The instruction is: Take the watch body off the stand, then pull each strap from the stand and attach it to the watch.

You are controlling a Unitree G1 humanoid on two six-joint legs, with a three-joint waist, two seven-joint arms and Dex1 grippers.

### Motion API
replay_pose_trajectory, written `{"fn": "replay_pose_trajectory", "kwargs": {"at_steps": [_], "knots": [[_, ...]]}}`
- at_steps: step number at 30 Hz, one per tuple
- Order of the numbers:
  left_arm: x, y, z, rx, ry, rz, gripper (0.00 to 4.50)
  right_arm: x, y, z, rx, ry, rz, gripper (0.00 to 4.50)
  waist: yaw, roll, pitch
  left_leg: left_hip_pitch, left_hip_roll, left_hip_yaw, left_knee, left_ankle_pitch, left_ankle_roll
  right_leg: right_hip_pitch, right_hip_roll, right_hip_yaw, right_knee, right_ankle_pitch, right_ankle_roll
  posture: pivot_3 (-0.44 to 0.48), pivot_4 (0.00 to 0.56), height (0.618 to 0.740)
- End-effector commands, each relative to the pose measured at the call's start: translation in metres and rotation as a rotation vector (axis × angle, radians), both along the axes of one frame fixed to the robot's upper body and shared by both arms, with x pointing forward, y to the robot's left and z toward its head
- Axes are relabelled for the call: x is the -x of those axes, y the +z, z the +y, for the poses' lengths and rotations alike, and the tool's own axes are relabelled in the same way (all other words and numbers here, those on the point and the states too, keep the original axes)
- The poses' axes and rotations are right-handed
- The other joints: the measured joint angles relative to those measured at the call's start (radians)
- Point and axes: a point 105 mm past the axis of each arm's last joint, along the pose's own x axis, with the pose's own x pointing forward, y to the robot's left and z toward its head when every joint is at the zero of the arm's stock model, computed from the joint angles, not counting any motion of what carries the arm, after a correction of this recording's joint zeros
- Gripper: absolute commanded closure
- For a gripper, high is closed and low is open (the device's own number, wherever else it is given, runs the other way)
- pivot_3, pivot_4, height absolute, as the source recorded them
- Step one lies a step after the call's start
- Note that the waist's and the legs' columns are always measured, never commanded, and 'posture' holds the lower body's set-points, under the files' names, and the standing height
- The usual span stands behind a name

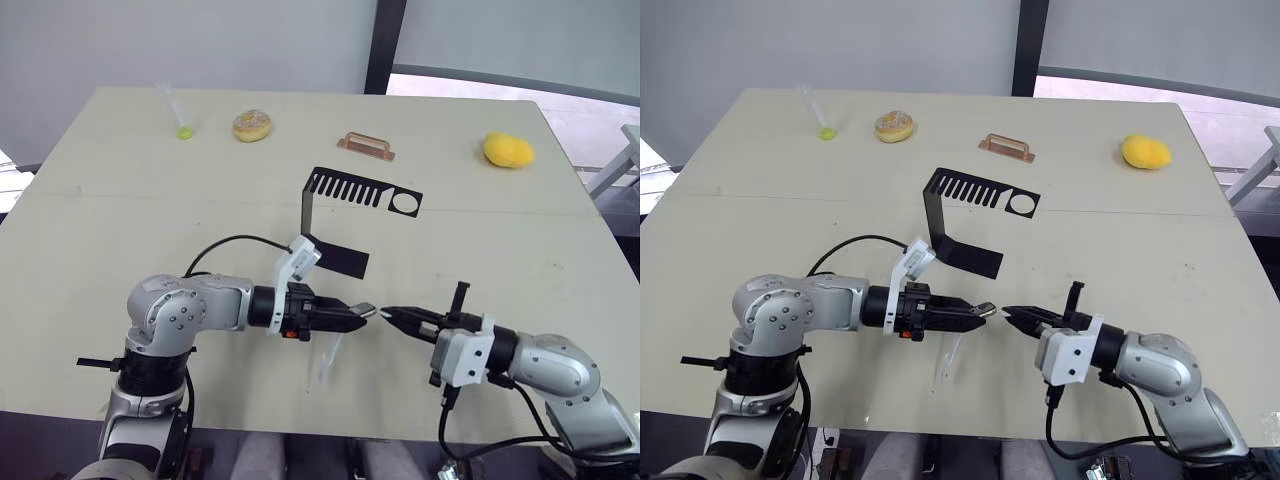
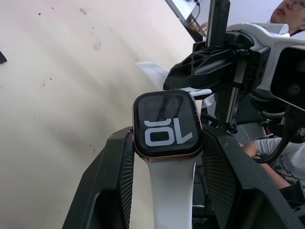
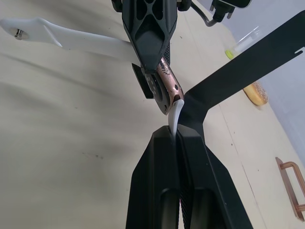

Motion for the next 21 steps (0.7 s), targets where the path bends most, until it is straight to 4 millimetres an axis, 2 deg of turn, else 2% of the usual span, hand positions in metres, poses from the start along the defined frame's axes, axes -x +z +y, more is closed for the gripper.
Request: {"fn": "replay_pose_trajectory", "kwargs": {"at_steps": [1,21], "knots": [[0.0142,0.0109,-0.0130,0.044,-0.103,-0.026,2.92,0.0039,0.0103,0.0101,-0.040,0.035,-0.047,4.50,0.000,0.000,0.000,0.000,0.000,0.000,0.000,0.000,0.000,0.000,0.000,0.000,0.000,0.000,0.000,0.000,0.150,0.740],[0.0136,0.0042,-0.0118,-0.004,-0.095,-0.027,2.92,0.0033,0.0102,0.0174,-0.027,0.053,-0.052,4.50,0.000,0.000,0.000,0.000,0.000,0.000,0.000,0.000,0.000,0.000,0.000,0.000,0.000,0.000,0.000,0.000,0.150,0.740]]}}
